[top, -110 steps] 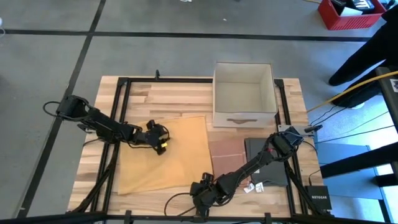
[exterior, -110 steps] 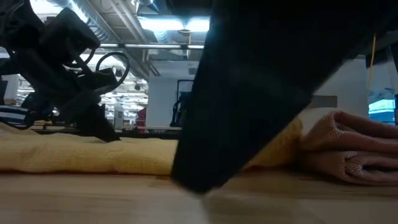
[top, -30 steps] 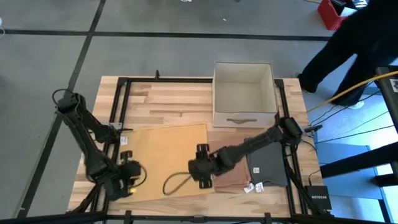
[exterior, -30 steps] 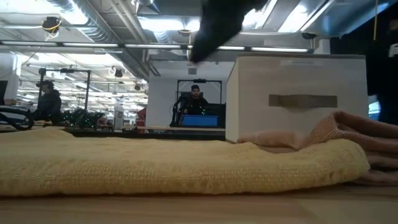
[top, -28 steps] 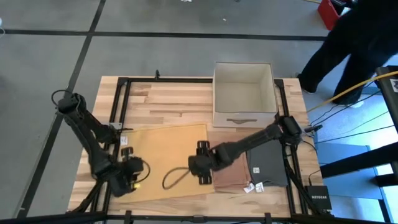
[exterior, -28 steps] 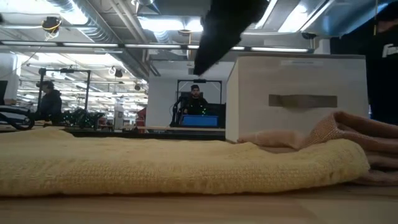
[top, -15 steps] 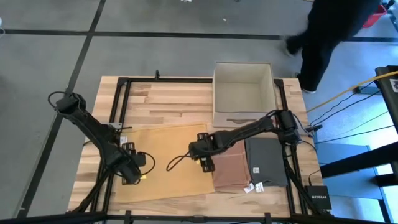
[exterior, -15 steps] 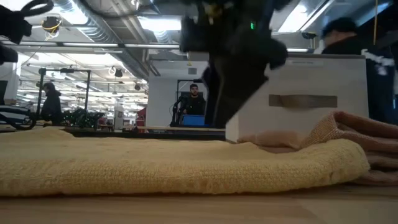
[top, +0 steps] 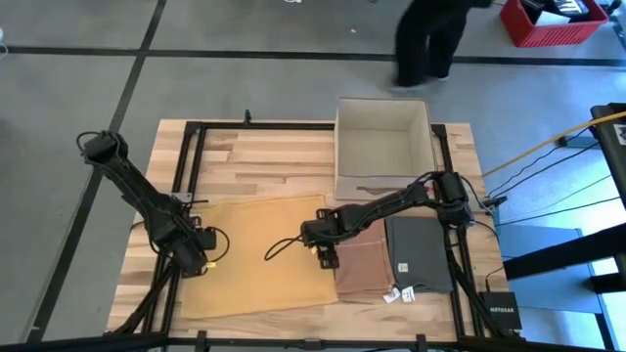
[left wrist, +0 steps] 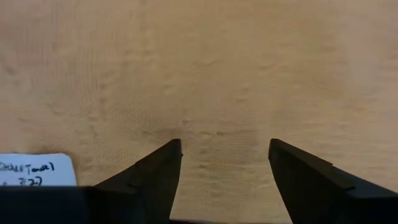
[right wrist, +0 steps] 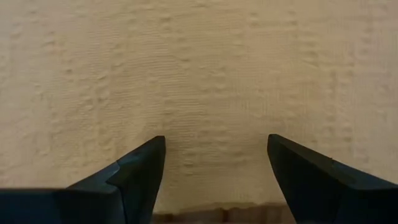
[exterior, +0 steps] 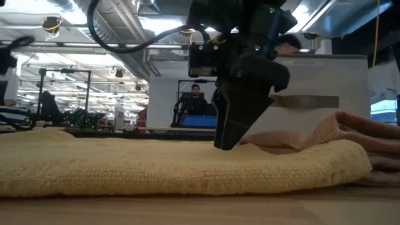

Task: Fold towel
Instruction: Fold the yellow towel

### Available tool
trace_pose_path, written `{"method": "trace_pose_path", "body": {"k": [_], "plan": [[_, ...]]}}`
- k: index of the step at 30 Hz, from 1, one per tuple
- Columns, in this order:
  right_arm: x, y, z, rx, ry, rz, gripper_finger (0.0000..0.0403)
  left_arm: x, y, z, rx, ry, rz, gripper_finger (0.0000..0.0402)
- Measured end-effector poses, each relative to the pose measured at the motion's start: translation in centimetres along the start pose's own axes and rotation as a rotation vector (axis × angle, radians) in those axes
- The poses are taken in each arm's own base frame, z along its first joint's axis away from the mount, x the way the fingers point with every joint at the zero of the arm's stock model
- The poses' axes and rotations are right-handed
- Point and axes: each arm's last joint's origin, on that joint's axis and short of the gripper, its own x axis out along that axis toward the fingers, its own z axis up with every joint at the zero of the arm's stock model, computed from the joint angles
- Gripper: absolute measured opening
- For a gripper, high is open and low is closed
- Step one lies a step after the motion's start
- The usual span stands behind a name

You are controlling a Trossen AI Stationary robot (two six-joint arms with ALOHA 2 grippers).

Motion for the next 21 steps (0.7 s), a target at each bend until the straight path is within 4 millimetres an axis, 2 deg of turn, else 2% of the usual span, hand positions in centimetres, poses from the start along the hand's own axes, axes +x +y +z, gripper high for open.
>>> {"method": "trace_pose_path", "body": {"k": [9,13,21], "plan": [[0.0,0.0,-0.2,0.015,0.017,-0.002,0.0285,1.8,0.3,-0.5,-0.017,0.021,0.020,0.0230],[-0.1,0.0,-0.2,0.015,0.031,-0.004,0.0285,1.9,0.2,-0.5,-0.012,0.007,0.013,0.0226],[-1.8,0.3,0.8,-0.021,0.063,-0.040,0.0285,2.0,0.2,-0.5,-0.023,0.008,0.016,0.0225]]}}
